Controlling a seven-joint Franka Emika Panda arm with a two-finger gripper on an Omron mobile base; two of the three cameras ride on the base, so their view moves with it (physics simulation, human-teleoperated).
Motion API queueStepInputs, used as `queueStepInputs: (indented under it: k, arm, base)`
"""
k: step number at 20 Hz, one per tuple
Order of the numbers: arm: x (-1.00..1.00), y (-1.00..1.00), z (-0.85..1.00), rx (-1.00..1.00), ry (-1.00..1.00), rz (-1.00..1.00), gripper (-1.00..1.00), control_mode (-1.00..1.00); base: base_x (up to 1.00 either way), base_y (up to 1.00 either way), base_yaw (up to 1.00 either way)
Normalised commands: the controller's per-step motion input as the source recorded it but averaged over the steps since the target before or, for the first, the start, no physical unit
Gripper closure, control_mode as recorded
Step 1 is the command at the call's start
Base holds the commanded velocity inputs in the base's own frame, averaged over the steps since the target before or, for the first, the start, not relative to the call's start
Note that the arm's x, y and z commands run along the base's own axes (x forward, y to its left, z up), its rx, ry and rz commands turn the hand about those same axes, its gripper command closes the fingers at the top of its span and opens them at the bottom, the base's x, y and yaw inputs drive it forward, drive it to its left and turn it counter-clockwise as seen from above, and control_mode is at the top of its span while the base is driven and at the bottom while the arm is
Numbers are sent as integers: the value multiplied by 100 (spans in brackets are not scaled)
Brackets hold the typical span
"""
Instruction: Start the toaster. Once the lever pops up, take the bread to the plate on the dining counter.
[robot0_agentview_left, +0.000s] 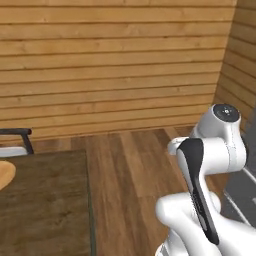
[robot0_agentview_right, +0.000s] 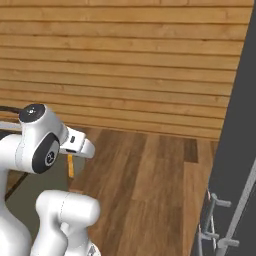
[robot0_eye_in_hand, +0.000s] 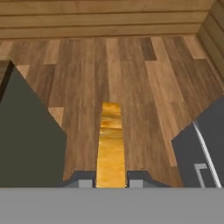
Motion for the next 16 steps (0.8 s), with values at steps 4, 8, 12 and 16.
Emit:
queueStepInputs:
  k: [4, 8, 12, 16]
  arm:
    - [0, 0, 0, 0, 0, 0, 100, 100]
    - [0, 0, 0, 0, 0, 0, 100, 100]
    - [0, 0, 0, 0, 0, 0, 100, 100]
    - [0, 0, 0, 0, 0, 0, 100, 100]
  base:
    - [100, -19, -1]
    - [100, 0, 0]
    - [100, 0, 0]
    - [100, 0, 0]
